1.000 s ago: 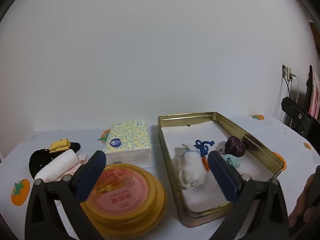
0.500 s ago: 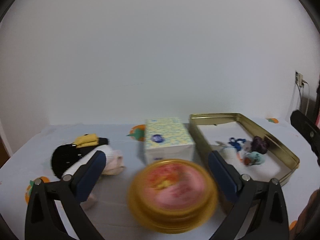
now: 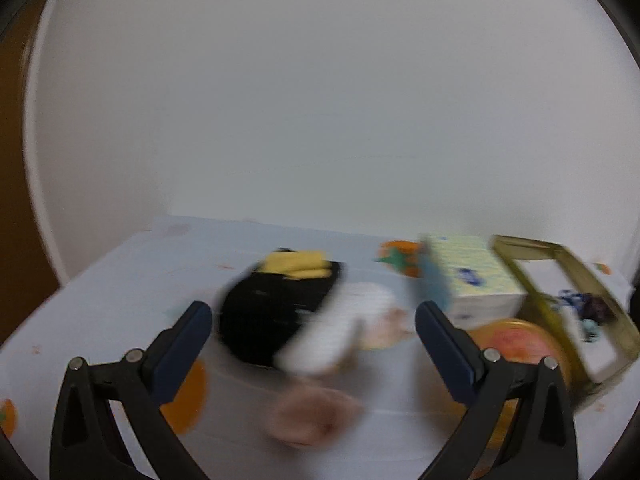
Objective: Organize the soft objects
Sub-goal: 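Lift both open grippers out of the tray and move back, then grasp the pink cloth with the right gripper while the left grasps the white textured roll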
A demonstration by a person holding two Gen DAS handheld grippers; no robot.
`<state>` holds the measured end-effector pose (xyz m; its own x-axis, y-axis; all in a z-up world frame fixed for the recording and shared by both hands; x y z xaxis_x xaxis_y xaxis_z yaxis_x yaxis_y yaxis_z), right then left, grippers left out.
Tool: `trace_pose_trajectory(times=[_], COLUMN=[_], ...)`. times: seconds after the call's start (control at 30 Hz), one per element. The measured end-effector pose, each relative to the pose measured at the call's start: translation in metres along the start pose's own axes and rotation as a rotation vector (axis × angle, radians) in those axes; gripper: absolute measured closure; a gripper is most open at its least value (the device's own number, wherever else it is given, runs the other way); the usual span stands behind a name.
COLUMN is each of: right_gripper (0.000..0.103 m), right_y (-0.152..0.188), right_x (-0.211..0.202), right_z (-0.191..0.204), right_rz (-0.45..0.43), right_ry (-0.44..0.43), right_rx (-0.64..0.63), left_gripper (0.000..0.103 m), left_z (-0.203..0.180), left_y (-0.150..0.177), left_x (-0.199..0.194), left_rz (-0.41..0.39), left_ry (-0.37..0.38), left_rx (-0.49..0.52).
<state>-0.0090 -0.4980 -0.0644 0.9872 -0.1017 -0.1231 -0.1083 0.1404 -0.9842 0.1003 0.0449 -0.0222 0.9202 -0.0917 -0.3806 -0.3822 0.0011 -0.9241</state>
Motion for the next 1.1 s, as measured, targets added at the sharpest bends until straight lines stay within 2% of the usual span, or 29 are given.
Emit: trace_pose_trajectory(times=[0.1, 0.27, 0.47, 0.57, 0.63, 0.73, 0.87, 0.93, 1.0, 1.1], right_gripper=[0.014, 0.014, 0.014, 0.015, 0.023, 0.029, 0.047, 0.063, 0.072, 0.076], right_y=[0.006, 0.021, 0.038, 0.053, 0.066, 0.089, 0.113, 0.116, 0.112, 0.103], right_x=[0.01, 0.032, 0.058, 0.074, 0.086, 0.104, 0.124, 0.127, 0.127, 0.117], right_z=[0.02, 0.059, 0.101, 0.13, 0.147, 0.167, 0.17, 0.166, 0.159, 0.148], right_rz=[0.036, 0.123, 0.238, 0.345, 0.429, 0.564, 0.69, 0.706, 0.687, 0.64], right_ry=[-0.043, -0.125, -0.235, -0.298, -0.334, -0.357, -0.346, -0.363, -0.395, -0.427], right_rx=[-0.018, -0.068, -0.116, -0.166, -0.2, -0.248, -0.257, -0.227, -0.179, -0.123], left_gripper=[0.0, 0.0, 0.0, 0.0, 0.0, 0.0, 0.0, 0.0, 0.0, 0.0], left_z=[0.031, 0.089, 0.127, 0.13, 0.129, 0.125, 0.125, 0.123, 0.122, 0.12], left_y=[-0.001, -0.004, -0.001, 0.001, 0.002, 0.002, 0.001, 0.002, 0.002, 0.001], left_x=[0.01, 0.023, 0.027, 0.03, 0.032, 0.033, 0.028, 0.026, 0.025, 0.023], left_rz=[0.015, 0.051, 0.077, 0.09, 0.097, 0.103, 0.103, 0.104, 0.098, 0.079], left_ry=[-0.065, -0.171, -0.237, -0.246, -0.248, -0.242, -0.238, -0.234, -0.229, -0.216], left_rx=[-0.02, -0.116, -0.193, -0.199, -0.194, -0.181, -0.171, -0.165, -0.156, -0.149])
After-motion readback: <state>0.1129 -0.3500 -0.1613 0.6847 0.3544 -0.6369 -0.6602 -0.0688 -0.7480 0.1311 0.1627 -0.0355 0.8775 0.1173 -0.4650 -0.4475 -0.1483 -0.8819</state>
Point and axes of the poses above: each gripper's, at about its wrist camera, not at the fingertips, and x roughly the way its jaws point, z to its left, y to its underside, the point moved 5 cm from there along x, roughly the way its jaws point, and after that the axes turned 4 degrees about -z, right-handed, at the moved point
